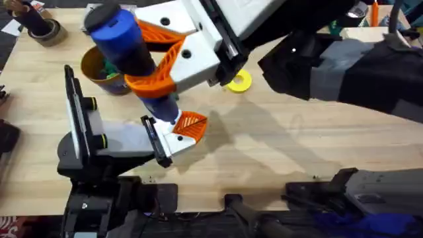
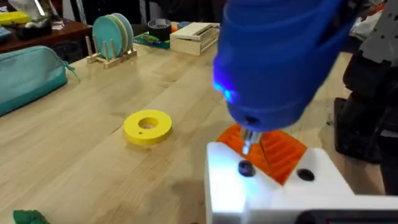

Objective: Pick up the gripper from the table and insert it into the empty holder that is missing its gripper. Then pick up a screw, insert it into the mounting hole, and use the screwdriver to tighten it. Finally, clean up the table by picking up the vegetable and placing it into the bucket.

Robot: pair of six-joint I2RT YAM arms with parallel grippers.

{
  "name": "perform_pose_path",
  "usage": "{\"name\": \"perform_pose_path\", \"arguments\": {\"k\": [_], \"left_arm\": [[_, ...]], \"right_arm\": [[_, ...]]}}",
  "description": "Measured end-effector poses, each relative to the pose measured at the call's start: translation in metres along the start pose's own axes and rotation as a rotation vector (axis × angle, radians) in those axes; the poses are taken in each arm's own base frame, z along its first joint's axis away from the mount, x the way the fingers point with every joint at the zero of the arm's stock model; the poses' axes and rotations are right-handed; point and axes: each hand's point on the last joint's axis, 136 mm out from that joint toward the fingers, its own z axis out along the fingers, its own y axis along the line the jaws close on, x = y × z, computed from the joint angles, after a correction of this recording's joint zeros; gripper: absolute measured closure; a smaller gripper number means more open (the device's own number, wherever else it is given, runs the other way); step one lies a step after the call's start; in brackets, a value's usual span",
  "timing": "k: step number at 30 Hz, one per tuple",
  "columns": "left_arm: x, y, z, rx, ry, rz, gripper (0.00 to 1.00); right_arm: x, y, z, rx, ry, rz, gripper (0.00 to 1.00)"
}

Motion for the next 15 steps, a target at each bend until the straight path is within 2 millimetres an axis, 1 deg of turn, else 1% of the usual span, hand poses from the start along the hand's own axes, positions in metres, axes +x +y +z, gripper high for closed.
{"name": "perform_pose_path", "arguments": {"k": [15], "left_arm": [[0.0, 0.0, 0.0, 0.0, 0.0, 0.0, 0.994]], "right_arm": [[0.0015, 0.0003, -0.0003, 0.002, 0.001, 0.003, 0.977]]}}
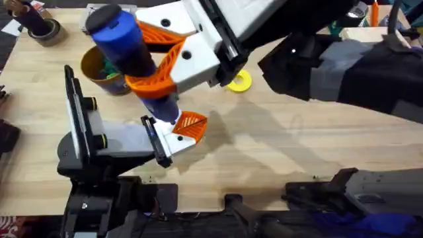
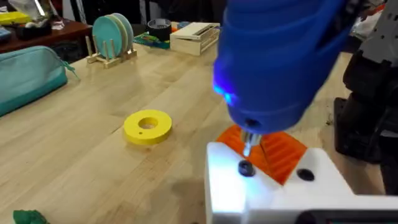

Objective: Pick up the gripper from the table and insert it into the empty holder that is missing its gripper. Then pick up a screw, insert it into the mounting hole, and use the screwdriver to tighten it. Finally, clean up the table by picking up the vegetable and placing it into the bucket.

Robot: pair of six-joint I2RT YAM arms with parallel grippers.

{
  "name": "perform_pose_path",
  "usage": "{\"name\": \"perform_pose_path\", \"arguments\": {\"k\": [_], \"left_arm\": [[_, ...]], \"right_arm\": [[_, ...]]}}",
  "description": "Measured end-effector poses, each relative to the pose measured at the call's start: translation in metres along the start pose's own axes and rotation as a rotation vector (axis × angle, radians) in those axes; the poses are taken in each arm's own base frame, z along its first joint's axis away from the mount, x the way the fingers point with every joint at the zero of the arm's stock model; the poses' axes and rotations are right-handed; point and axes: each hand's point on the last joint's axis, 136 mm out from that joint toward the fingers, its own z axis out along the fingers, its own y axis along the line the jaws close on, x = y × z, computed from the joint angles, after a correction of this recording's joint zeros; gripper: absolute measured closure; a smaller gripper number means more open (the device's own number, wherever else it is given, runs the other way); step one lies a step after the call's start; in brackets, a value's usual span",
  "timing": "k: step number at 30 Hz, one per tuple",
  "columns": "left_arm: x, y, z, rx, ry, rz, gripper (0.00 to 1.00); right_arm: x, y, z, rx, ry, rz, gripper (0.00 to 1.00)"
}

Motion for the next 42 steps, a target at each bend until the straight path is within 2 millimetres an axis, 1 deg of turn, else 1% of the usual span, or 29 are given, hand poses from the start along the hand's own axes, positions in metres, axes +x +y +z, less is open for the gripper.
{"name": "perform_pose_path", "arguments": {"k": [14, 23, 42], "left_arm": [[0.0, 0.0, 0.0, 0.0, 0.0, 0.0, 0.994], [0.0, 0.0, 0.0, 0.0, 0.0, 0.0, 0.994], [0.0, 0.0, 0.0, 0.0, 0.0, 0.0, 0.994]], "right_arm": [[0.0002, -0.0001, 0.0, 0.0, 0.0, 0.0, 0.977], [0.0092, -0.0034, 0.0003, 0.002, 0.007, 0.024, 0.977], [0.0096, -0.0027, 0.0013, 0.0, 0.007, 0.03, 0.977]]}}
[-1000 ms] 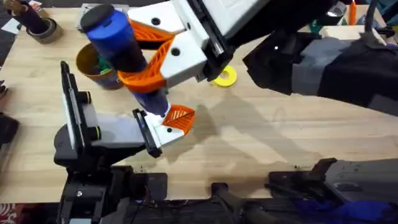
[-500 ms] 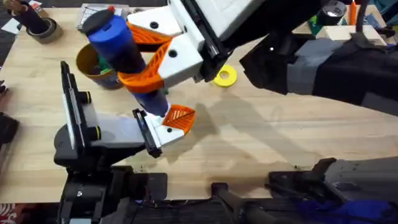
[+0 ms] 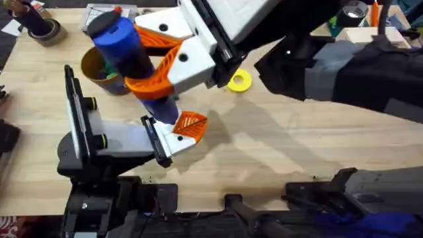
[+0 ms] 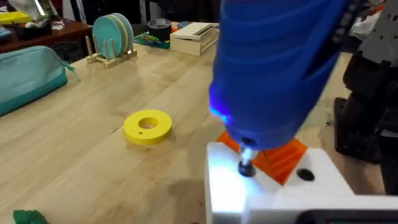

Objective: Pick up the gripper from the table and insert it into the empty holder that is missing its gripper. Then pick up a screw, insert it into the mounting hole, and use the screwdriver to tighten it. Finally, clean up the table by picking up the vegetable and placing it into the bucket.

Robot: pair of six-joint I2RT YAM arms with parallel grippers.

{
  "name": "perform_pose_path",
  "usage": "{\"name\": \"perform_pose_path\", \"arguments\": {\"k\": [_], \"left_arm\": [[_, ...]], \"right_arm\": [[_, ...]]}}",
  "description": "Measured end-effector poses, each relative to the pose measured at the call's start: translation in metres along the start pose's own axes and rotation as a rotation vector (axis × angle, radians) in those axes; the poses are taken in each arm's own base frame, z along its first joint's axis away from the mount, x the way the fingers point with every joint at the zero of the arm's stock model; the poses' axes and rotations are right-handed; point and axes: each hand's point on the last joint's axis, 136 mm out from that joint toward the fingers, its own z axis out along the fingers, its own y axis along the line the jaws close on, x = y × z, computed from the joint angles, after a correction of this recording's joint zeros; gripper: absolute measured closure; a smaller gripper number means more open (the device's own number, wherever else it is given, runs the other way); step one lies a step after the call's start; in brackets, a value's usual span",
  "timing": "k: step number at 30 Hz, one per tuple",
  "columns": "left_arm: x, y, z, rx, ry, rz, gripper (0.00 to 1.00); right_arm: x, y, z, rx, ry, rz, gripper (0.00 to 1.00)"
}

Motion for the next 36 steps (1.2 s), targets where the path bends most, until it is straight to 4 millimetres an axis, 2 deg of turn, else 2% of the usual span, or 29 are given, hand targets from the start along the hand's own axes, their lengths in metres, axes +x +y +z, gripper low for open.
{"name": "perform_pose_path", "arguments": {"k": [25, 36], "left_arm": [[0.0, 0.0, 0.0, 0.002, 0.001, -0.003, 0.994], [0.0, -0.001, 0.0, 0.003, 0.001, -0.003, 0.994]], "right_arm": [[0.009, -0.011, -0.002, 0.078, 0.001, 0.081, 0.977], [0.008, -0.005, -0.002, 0.052, -0.003, 0.053, 0.977]]}}
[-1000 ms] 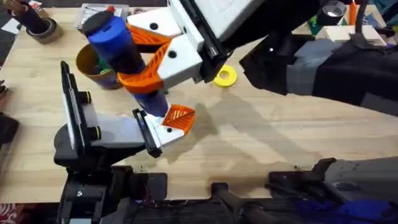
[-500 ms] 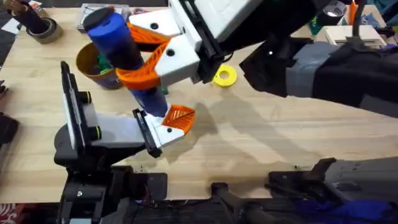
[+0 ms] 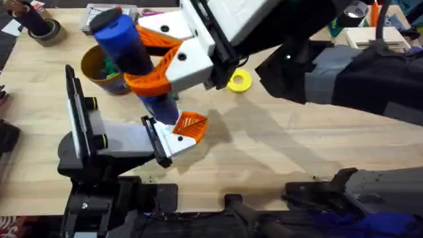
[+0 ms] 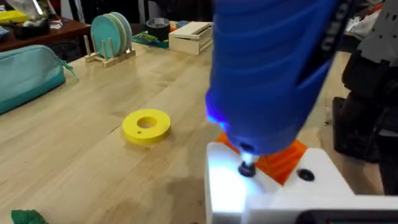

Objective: Pick up the gripper from the table and insert it into the empty holder that is missing its gripper. Then pick up a screw, insert it into the mounting hole, and use the screwdriver to tighten it. Finally, clean up the table by picking up the vegetable and placing it into the bucket.

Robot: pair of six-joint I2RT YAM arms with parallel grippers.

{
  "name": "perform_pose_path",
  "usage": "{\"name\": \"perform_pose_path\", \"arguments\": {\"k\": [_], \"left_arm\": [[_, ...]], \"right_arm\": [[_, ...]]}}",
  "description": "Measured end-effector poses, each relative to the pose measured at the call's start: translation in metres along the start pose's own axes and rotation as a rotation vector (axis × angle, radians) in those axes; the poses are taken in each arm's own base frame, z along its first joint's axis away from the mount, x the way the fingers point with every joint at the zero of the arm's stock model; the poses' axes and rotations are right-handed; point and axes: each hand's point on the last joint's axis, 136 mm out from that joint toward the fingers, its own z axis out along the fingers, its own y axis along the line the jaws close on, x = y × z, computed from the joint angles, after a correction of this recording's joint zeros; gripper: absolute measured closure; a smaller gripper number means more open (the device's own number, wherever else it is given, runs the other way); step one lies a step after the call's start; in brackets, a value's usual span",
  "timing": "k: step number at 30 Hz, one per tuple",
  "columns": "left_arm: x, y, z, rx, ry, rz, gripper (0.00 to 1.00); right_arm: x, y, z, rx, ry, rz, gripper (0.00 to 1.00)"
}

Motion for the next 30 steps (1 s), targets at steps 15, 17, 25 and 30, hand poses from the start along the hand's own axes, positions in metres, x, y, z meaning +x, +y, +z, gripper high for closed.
{"name": "perform_pose_path", "arguments": {"k": [15, 17, 25, 30], "left_arm": [[0.0001, -0.0001, 0.0, 0.0, 0.0, -0.001, 0.994], [0.0, -0.0001, 0.0, 0.0, 0.0, -0.001, 0.994], [0.0001, -0.0006, 0.0, 0.003, 0.0, -0.004, 0.994], [0.0003, -0.0008, 0.0, 0.005, 0.001, -0.005, 0.994]], "right_arm": [[0.0004, 0.003, -0.0006, -0.008, -0.002, -0.011, 0.977], [0.0004, 0.003, -0.0006, -0.008, -0.002, -0.01, 0.977], [0.0014, 0.0011, -0.0022, 0.002, 0.004, 0.007, 0.977], [0.0021, 0.0002, -0.0023, 0.006, 0.006, 0.011, 0.977]]}}
